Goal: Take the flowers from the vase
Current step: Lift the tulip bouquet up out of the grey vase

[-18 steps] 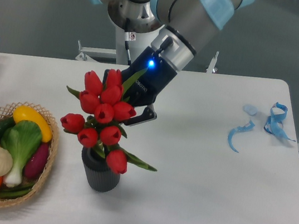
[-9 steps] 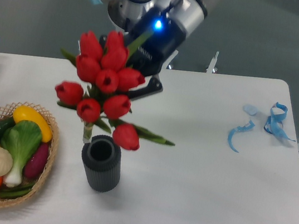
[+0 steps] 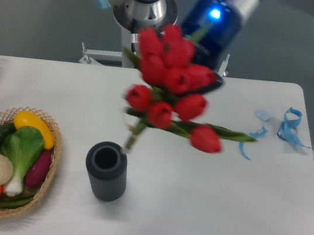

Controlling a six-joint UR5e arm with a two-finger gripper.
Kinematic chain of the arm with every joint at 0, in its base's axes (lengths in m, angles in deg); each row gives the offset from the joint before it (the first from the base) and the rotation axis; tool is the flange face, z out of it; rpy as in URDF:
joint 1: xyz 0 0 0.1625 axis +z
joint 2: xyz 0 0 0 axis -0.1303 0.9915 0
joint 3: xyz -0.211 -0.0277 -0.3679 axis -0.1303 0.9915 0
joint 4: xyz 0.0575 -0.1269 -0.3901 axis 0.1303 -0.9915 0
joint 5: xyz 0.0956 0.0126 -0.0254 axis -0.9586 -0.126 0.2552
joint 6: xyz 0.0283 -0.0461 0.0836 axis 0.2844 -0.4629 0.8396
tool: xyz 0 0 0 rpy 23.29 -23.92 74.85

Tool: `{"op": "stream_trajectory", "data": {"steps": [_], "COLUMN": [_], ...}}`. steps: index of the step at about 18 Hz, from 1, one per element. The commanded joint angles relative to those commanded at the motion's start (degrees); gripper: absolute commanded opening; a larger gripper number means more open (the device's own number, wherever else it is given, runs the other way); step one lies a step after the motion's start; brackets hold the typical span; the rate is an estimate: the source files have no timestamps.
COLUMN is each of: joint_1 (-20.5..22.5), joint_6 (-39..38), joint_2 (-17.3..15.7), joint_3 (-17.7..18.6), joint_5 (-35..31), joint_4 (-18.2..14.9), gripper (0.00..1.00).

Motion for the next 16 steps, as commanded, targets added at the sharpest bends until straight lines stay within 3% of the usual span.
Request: {"op": "stream_trajectory", "data": {"steps": [4,8,16], "joint_1": [2.0,4.1,4.8], "joint_6": [3.9,8.7,9.1], "joint_2": [1.3,1.2,1.1], "joint_3": [0.5,4.3,4.6], "joint_5": [-0.1,-0.1,-0.1], "joint_4": [0.0,0.2,0.1], "gripper": [0.22,0.22,0.22]}}
